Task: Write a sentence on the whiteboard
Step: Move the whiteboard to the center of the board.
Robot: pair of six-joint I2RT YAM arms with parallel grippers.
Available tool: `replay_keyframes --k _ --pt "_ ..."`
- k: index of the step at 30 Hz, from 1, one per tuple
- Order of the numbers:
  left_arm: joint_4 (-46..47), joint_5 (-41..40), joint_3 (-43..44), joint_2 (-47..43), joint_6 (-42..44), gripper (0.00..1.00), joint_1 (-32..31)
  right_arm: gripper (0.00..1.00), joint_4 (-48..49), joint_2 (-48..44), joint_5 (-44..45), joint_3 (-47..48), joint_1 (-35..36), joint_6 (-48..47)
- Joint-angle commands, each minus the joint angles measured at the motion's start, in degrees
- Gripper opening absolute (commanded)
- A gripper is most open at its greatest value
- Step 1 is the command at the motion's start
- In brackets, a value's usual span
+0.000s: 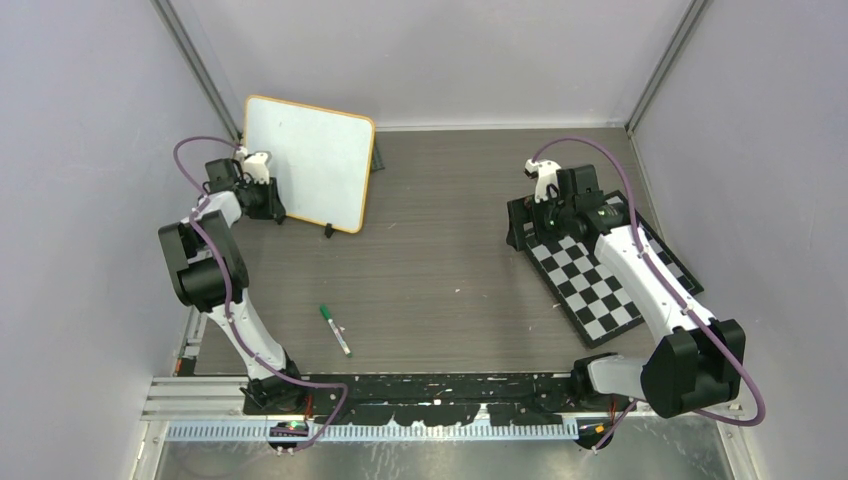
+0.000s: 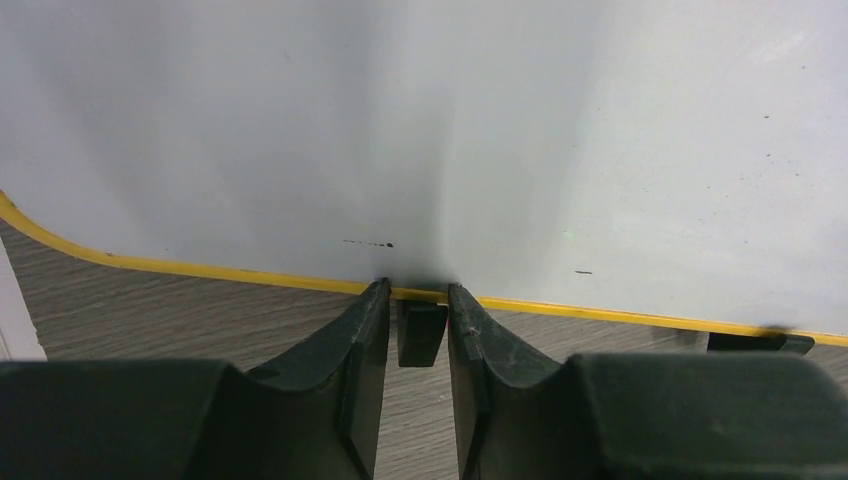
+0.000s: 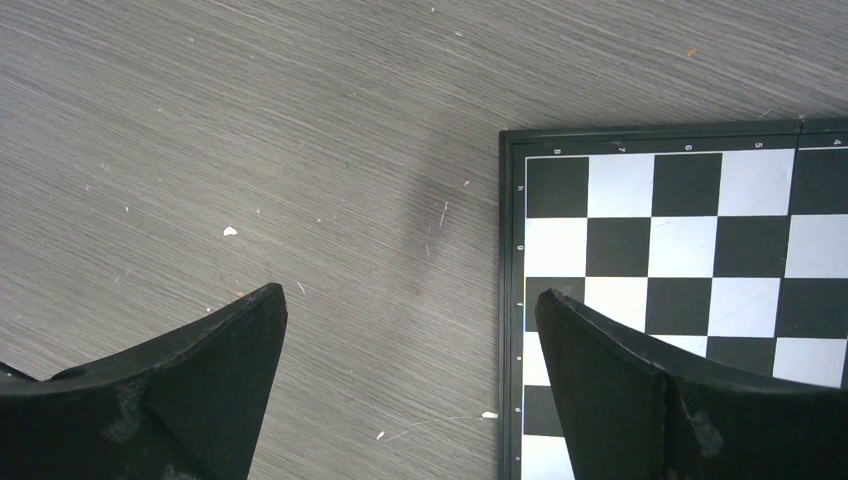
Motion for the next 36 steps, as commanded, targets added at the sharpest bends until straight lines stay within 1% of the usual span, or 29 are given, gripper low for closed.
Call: replay_keyframes --k 1,4,6,10,14,22,28,29,36 --pt "0.0 -1.3 0.6 0.6 2.0 0.3 -0.6 0.99 1.6 -1.3 1.1 -0.3 0.1 -1.0" --pt "-0.9 -1.2 0.5 0.7 2.6 0.27 -1.5 0.99 1.6 -1.6 1.6 -0.6 0.1 -1.3" --pt "-1.8 -1.3 0.4 0.3 3.3 0.22 -2.3 0.99 1.6 -1.8 1.8 -0.7 0.1 -1.5" --pt "-2.2 -2.2 -1.7 -2.1 4.4 0.08 -4.5 0.99 1.6 -2.2 2.2 -0.7 0.2 -1.7" --pt "-2.4 -4.8 -4.8 -5.0 6.8 0.0 -7.5 0.99 1.7 -2.8 2.4 -0.9 0.2 -1.8" --pt "-6.3 -5.2 -6.8 -8.3 9.8 0.0 -11.7 0.99 1.8 -4.2 2.9 -2.0 0.1 -2.4" --pt "-8.5 -8.1 -8.0 -10.5 10.1 0.0 -18.8 0.99 1.7 -5.2 3.9 -2.6 -0.2 -2.4" --pt "-8.7 -8.6 -8.1 -10.8 9.8 0.0 -21.1 0.99 1.8 -5.4 3.9 -2.7 -0.2 -2.2" --pt "-9.9 -12.6 -7.4 -10.3 4.9 0.0 -29.5 0.99 1.7 -7.3 4.2 -3.5 -1.5 -0.7"
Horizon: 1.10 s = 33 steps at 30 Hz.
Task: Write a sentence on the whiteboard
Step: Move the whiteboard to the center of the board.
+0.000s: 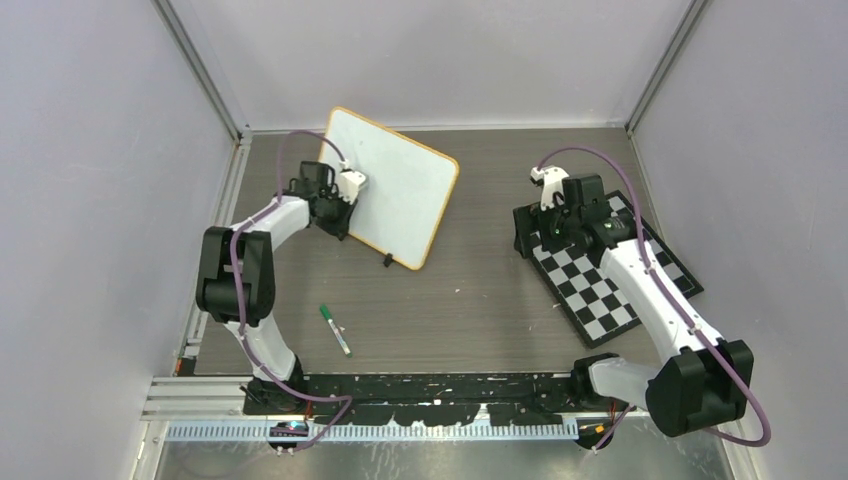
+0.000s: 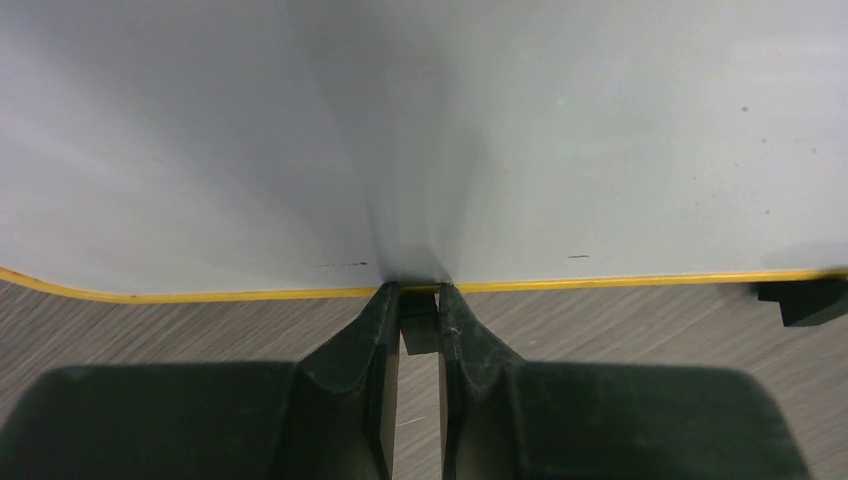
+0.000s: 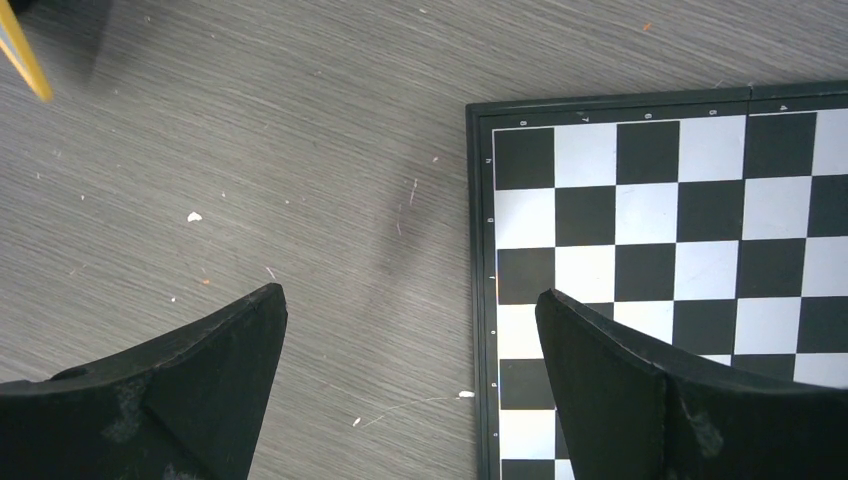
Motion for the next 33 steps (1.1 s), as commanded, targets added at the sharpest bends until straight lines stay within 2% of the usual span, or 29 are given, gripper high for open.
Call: replay_keyframes --k 1,10,14,15,20,23,33 --pt "-3.4 -0.4 0.8 -1.2 -3.3 0.0 -4.5 0.99 1.6 -3.1 0.8 0.0 -1.4 1.3" --pt "-5.3 -2.9 4.8 1.2 -15.8 0.0 -11.4 0.99 0.2 -5.7 -0.4 1.4 -7.0 4.9" --pt "-6.4 -4.0 5.4 1.4 -19.3 0.0 -14.8 0.99 -2.0 -6.4 0.6 2.6 -7.2 5.3" --pt "-6.7 -3.6 5.3 1.2 -20.0 0.02 -15.6 0.99 -2.3 -6.7 0.8 2.7 -7.2 5.3" --pt "-6.5 -1.2 3.6 -1.1 -22.7 0.33 -19.1 0.99 -2.6 -8.4 1.2 2.2 -7.2 5.2" --pt "-5.2 1.3 2.3 -2.5 -24.7 0.47 -21.7 0.99 -2.8 -8.8 1.2 2.0 -7.2 5.4" --pt "0.7 7.3 3.9 0.6 -29.8 0.65 -32.2 0.99 -6.6 -8.0 -0.6 4.1 -7.2 9.4"
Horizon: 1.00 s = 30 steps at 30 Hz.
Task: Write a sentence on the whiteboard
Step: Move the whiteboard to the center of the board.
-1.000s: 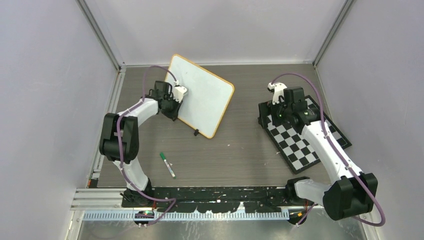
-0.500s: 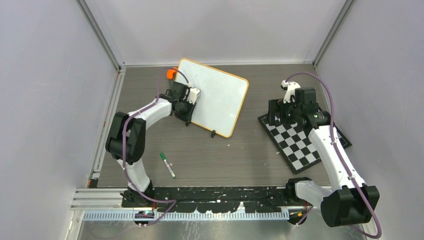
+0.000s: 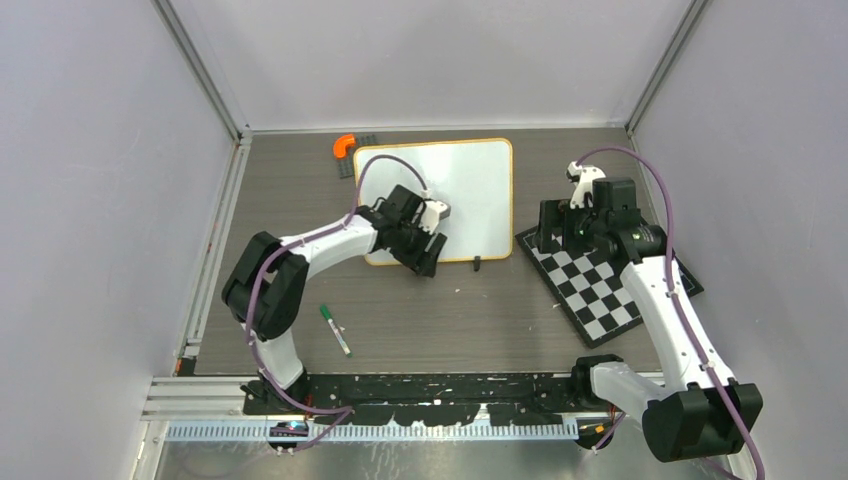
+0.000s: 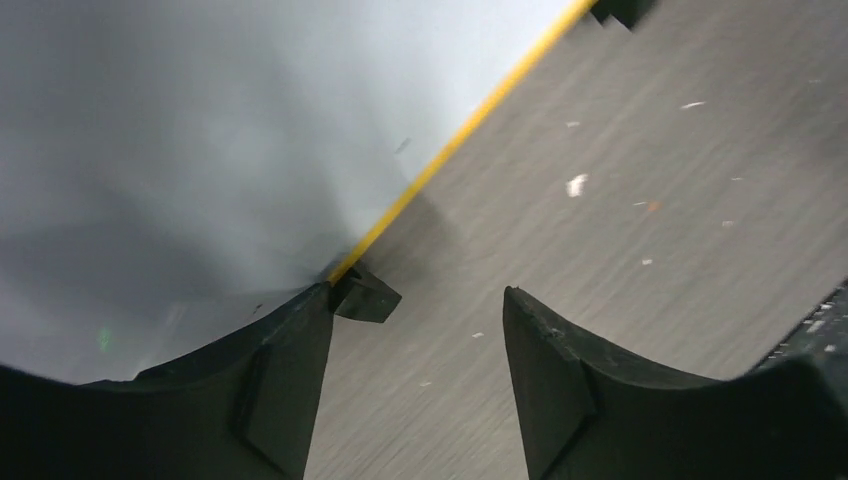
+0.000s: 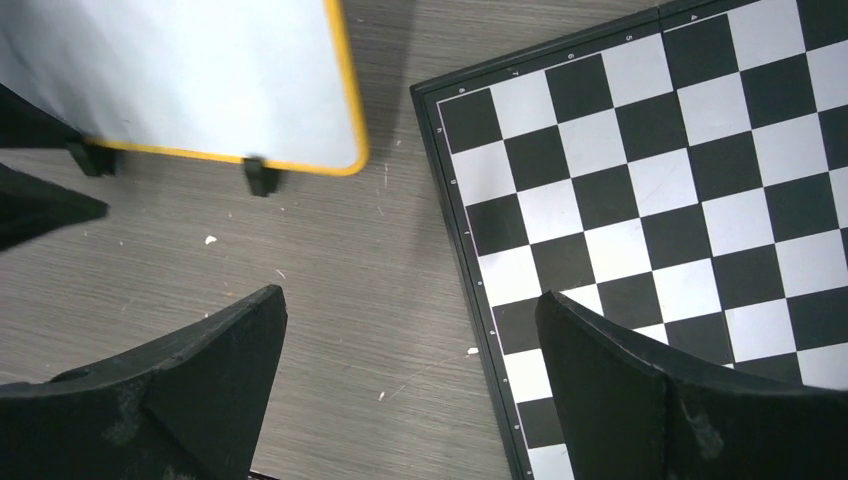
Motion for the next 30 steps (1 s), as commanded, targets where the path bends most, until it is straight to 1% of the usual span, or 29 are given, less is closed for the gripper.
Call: replay_keyframes --k 1,3,6,8,10,12,14,16,19,20,23,26,27,30 --pt "6.1 7.0 2.2 0.9 -4.5 0.66 -3.2 0.99 -1.7 -0.4 -0.9 3.6 -0.1 1.8" --pt "7.7 7.8 2.9 0.9 -6.4 0.68 -3.5 0.99 -2.9 -0.9 -2.0 3.7 0.0 0.1" --pt "7.0 9.2 4.0 -1.5 -6.5 0.72 -3.5 0.99 -2.4 -1.3 -2.7 2.2 -0.1 -0.7" --pt "5.7 10.3 4.0 -4.9 -5.4 0.79 -3.6 0.99 -1.8 -1.1 -4.5 1.2 0.0 -3.4" --pt "3.2 10.0 4.3 -10.0 -3.3 0.84 -3.6 0.95 -0.3 -0.5 -7.6 -0.8 0.0 -5.7" --pt "-0.3 7.4 4.8 -14.5 -0.6 0.88 -3.5 0.94 3.1 -0.1 -10.2 -3.2 0.1 -5.6" --pt "-3.7 5.0 5.2 -19.0 1.6 0.92 -2.8 0.94 7.0 0.0 -10.8 -5.6 1.3 -4.2" --pt "-6.6 5.9 5.0 -22.9 1.8 0.93 0.0 0.93 10.9 0.4 -9.5 -7.4 3.3 -2.7" --pt "-9.4 9.2 3.7 -28.6 1.6 0.95 7.3 0.9 15.3 3.5 -5.6 -8.6 7.2 -1.7" --pt "-9.9 9.6 3.2 -31.1 2.3 0.95 10.8 0.88 16.8 5.8 -3.3 -8.6 8.9 -1.3" --pt "-12.5 10.0 2.2 -35.2 4.0 0.96 17.9 0.82 19.1 11.8 0.0 -7.7 11.7 0.6" --pt "-13.4 10.4 0.0 -38.4 3.4 0.96 24.4 0.79 21.7 16.9 1.7 -6.9 14.9 2.2" --pt "-13.4 10.2 -0.6 -39.4 3.2 0.96 26.4 0.79 23.0 18.2 2.2 -7.0 15.8 2.5" --pt "-14.6 6.6 -0.1 -41.0 -1.0 0.96 30.9 0.74 26.5 21.7 4.6 -7.4 17.8 3.6"
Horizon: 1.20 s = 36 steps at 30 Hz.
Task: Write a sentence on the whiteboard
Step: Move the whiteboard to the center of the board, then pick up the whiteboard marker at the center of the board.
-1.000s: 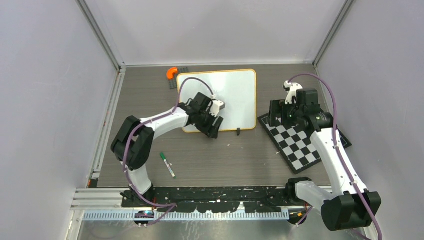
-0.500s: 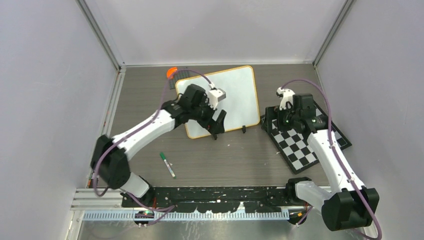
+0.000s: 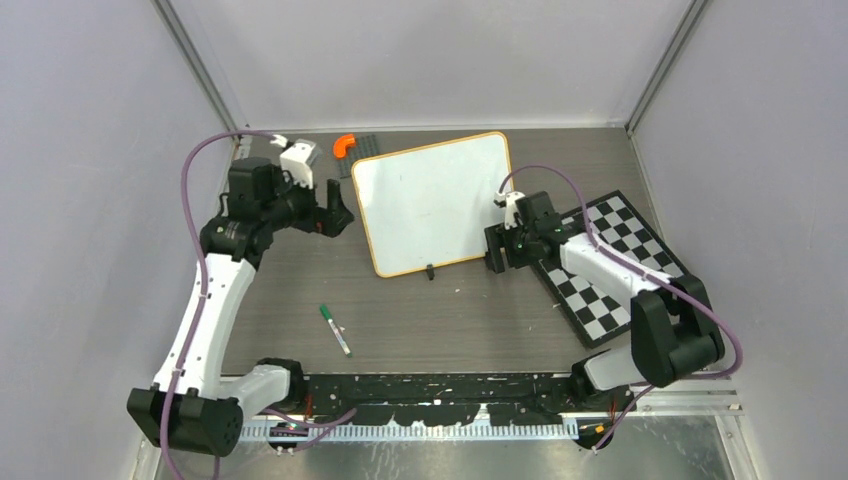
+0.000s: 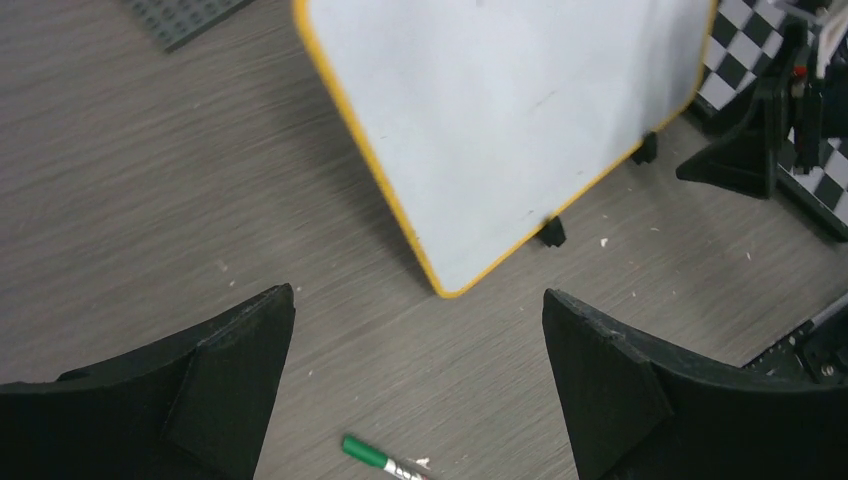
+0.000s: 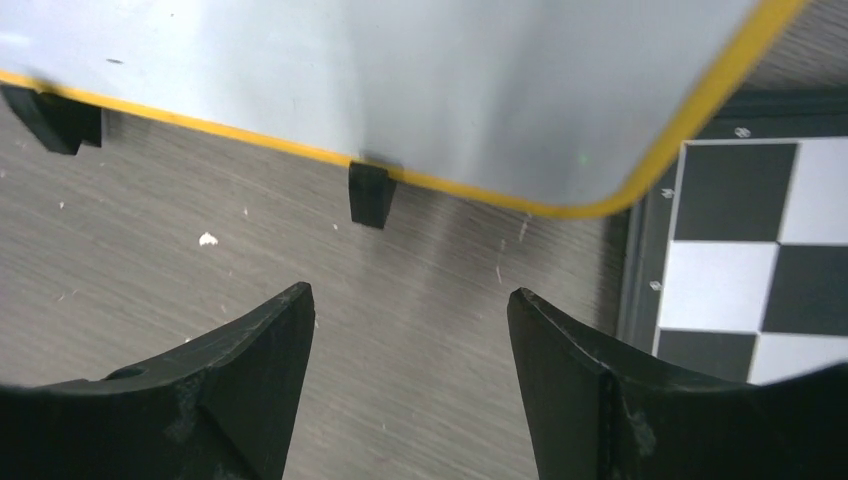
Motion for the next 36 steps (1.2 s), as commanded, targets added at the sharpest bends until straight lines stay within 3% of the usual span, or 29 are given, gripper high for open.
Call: replay_keyframes --k 1,14,17,26,31,36 --pt "-4.3 -2.9 0.4 -2.2 -3.5 0.96 5.6 0.74 8.9 3.2 5.2 1.4 2.7 3.0" --pt "-8.6 -4.0 0.5 -1.7 -1.6 0.97 15.9 0.57 14.5 12.0 5.9 4.6 3.8 4.4" --pt "-10.2 -3.5 1.0 -0.2 1.7 0.98 16.4 0.43 14.3 12.5 4.5 5.2 3.8 3.5" --pt "-20.4 4.5 5.2 7.1 16.4 1.0 21.8 0.01 10.4 12.0 2.1 5.9 3.3 -4.4" --pt "-26.3 14.3 6.1 9.4 31.6 1.0 25.9 0.0 4.1 12.3 -3.0 7.1 1.7 -10.5" --pt "-31.8 17.8 2.9 9.1 49.5 1.0 26.7 0.0 -1.3 12.2 -7.8 7.8 -0.4 -14.6"
